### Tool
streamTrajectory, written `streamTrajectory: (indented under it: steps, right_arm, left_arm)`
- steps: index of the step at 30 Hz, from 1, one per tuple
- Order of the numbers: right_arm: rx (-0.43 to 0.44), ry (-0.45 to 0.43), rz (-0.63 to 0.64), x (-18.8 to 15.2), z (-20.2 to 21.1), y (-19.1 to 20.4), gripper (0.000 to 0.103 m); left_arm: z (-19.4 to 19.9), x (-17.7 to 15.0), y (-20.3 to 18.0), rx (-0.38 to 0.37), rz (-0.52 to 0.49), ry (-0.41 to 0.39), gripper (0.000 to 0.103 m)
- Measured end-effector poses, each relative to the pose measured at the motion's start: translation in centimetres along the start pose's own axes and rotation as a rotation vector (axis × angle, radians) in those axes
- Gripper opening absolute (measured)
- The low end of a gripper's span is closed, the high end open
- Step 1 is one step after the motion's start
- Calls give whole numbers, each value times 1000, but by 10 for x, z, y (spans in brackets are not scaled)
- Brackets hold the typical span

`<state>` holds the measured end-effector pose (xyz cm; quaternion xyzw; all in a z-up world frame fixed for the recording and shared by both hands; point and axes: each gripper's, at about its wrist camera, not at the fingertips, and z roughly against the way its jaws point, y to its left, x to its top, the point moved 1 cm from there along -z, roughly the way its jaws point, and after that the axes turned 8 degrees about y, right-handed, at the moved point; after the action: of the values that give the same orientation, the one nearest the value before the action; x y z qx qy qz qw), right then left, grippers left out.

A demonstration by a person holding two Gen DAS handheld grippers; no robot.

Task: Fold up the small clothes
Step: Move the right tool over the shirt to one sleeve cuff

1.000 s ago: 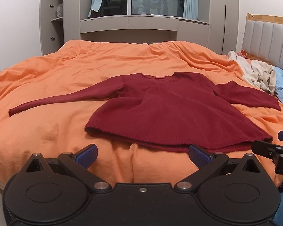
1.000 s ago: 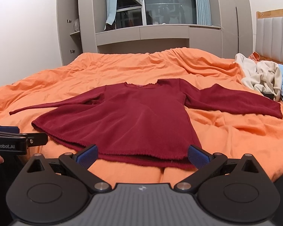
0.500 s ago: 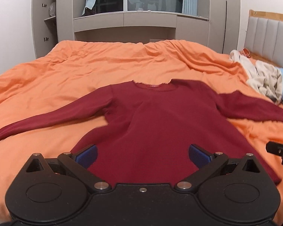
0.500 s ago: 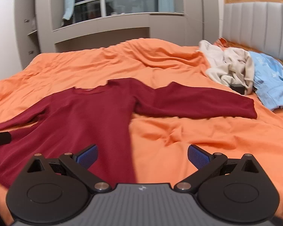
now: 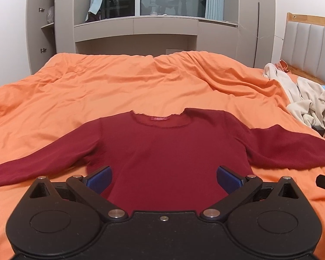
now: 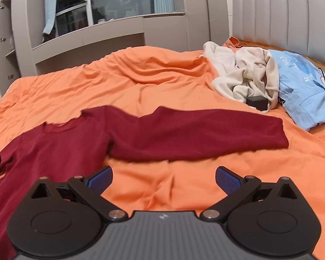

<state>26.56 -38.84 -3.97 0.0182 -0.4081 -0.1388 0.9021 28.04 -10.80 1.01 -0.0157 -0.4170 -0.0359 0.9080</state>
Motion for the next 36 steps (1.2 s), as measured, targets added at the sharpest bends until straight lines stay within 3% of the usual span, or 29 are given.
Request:
streamTrajectory:
  steps: [6, 9, 11, 14, 18, 22, 28, 33, 35, 36]
  right_arm:
    - [-8, -96, -136, 23, -38, -43, 103]
    - [50, -40, -243, 29, -65, -70, 103]
    - [84, -55, -321, 27, -76, -86, 103]
    - [-7, -100, -378, 30, -85, -104, 103]
    - [-158, -83, -457, 32, -103, -130, 103]
    - [-137, -81, -571, 27, -118, -152, 103]
    - [-136, -170, -667, 21, -125, -164, 102]
    - [-202, -189, -667, 22, -133, -163, 74]
    - [-229, -181, -657, 23, -135, -163, 57]
    - [-239, -178, -658, 22, -136, -163, 43]
  left_arm:
    - [-48, 16, -15, -6, -4, -19, 103]
    - [-72, 17, -18, 2, 12, -14, 103]
    - [-87, 14, -18, 12, 39, -8, 103]
    - [-106, 6, -17, 19, 65, 27, 103]
    - [-125, -3, -13, 20, 83, 80, 102]
    - [-133, -6, -12, 12, 93, 108, 103]
    - [-141, -10, -16, 6, 75, 141, 103]
    - [-140, -5, -19, 18, 64, 153, 102]
    - [-136, -1, -18, 26, 61, 159, 103]
    - [-134, 1, -16, 29, 58, 161, 103]
